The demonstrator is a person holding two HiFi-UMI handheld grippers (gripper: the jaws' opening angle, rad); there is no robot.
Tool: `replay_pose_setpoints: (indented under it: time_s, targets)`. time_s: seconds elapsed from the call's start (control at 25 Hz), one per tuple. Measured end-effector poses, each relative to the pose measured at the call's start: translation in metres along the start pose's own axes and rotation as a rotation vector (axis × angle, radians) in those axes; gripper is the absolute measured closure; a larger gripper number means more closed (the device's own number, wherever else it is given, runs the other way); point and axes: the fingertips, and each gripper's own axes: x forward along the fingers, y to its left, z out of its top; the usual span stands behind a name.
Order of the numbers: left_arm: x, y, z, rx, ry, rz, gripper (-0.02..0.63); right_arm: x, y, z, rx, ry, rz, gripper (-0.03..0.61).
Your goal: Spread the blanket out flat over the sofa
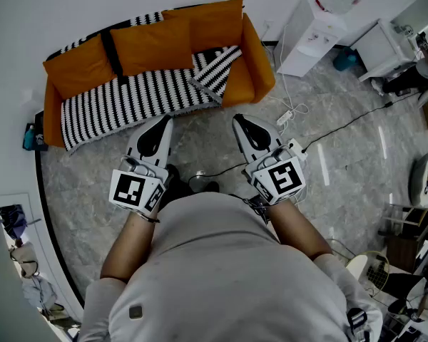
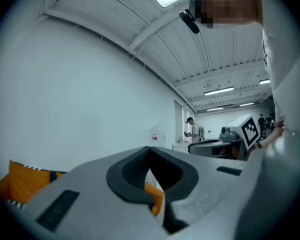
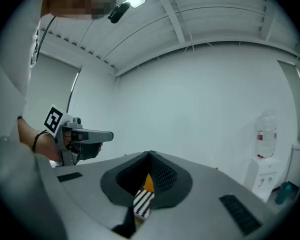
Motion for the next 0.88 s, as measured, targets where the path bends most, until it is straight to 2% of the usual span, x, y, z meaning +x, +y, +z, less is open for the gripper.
replay_pose_setpoints:
  time_s: [0.56,0.88]
  targets:
    - [0.011,0.024,-0.004,-0.018,0.002,-0.005,0.604,0.021,-0.007,-0.006,0.001,0.026,-0.014,0.552]
    - [0.017,0.066,-0.01,-0.042,0.009,-0.006,0.604,0.062,-0.01,-0.013,0.013,0.065,-0.031,0.552]
